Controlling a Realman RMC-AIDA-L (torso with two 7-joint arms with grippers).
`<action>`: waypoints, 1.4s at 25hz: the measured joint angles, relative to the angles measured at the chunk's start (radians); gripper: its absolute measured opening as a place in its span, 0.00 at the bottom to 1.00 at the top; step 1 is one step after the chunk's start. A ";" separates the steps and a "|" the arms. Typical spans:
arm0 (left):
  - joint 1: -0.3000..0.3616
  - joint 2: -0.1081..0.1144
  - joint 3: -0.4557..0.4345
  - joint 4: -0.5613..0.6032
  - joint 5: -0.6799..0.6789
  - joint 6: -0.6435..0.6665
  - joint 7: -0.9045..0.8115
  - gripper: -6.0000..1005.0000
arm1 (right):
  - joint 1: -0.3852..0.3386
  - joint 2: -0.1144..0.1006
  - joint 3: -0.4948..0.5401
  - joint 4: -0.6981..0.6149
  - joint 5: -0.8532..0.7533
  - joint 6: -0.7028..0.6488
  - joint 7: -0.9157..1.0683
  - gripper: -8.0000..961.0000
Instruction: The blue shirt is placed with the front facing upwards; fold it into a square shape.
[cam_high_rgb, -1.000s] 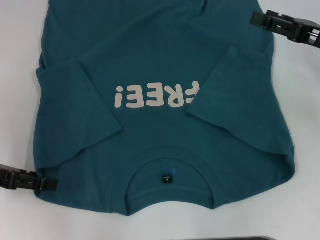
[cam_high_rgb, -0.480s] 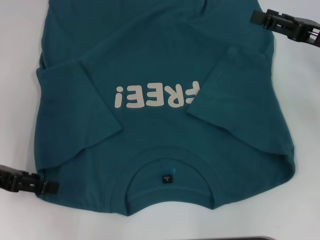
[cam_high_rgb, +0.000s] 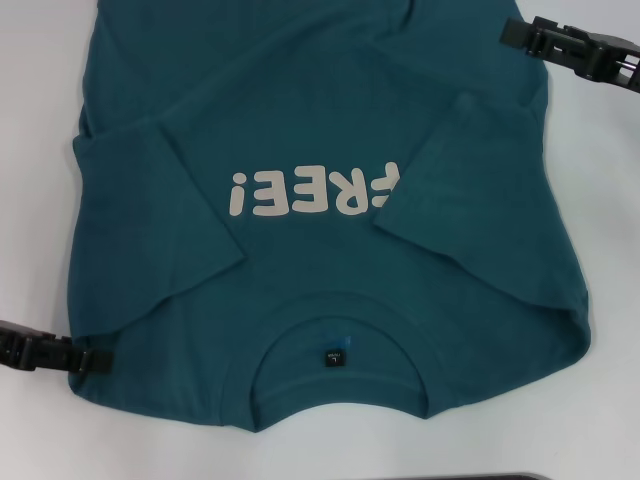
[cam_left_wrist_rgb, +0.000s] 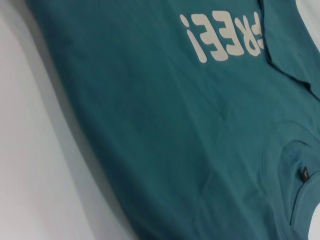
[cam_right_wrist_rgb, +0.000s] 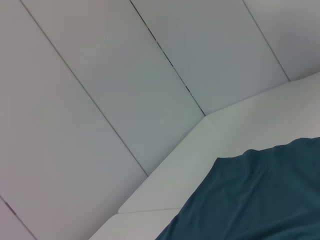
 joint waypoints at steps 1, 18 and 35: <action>0.000 0.000 0.000 -0.001 0.001 -0.001 -0.003 0.76 | 0.000 0.000 0.000 0.000 0.000 0.000 0.000 0.98; -0.003 -0.003 0.006 -0.006 0.003 -0.037 -0.021 0.54 | 0.000 -0.001 0.003 0.000 0.002 -0.002 -0.001 0.98; -0.003 -0.003 0.001 -0.015 0.028 -0.044 -0.033 0.05 | -0.006 -0.002 0.003 0.000 0.014 0.004 0.000 0.98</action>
